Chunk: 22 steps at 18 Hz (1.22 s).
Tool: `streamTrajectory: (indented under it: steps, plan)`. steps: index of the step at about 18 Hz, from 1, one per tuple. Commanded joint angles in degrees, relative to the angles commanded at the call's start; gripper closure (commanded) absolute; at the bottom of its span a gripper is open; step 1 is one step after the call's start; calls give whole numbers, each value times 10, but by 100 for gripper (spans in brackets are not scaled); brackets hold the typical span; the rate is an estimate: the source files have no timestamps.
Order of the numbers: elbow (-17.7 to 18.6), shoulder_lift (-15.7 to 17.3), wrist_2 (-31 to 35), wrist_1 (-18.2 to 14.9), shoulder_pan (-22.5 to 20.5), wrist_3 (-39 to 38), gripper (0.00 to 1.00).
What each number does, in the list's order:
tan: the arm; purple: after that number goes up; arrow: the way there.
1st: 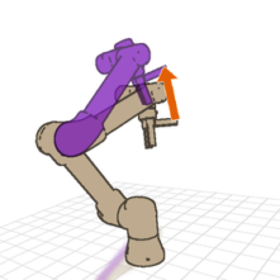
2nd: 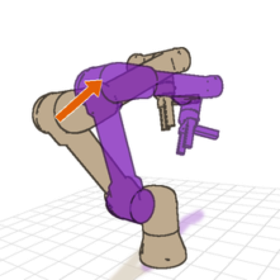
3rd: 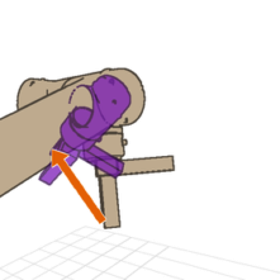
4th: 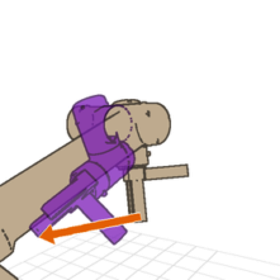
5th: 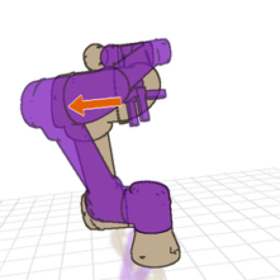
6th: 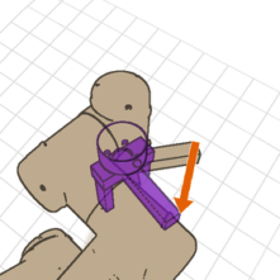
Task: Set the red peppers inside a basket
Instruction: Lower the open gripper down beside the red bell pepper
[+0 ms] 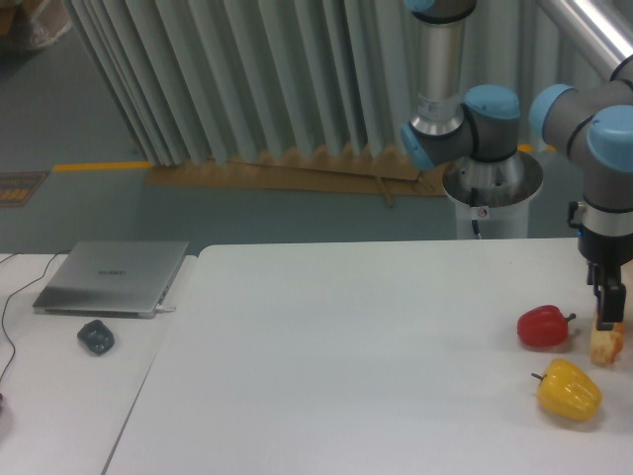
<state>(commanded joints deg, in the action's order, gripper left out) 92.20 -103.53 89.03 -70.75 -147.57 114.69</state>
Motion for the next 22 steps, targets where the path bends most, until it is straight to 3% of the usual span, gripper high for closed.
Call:
streamTrajectory:
  steps: [4, 16, 22]
  plan:
    - [1, -2, 0, -1, -5, 36, 0]
    - [7, -1, -2, -2, -21, 38, 0]
    - [33, 6, -1, 0, -15, 38, 0]
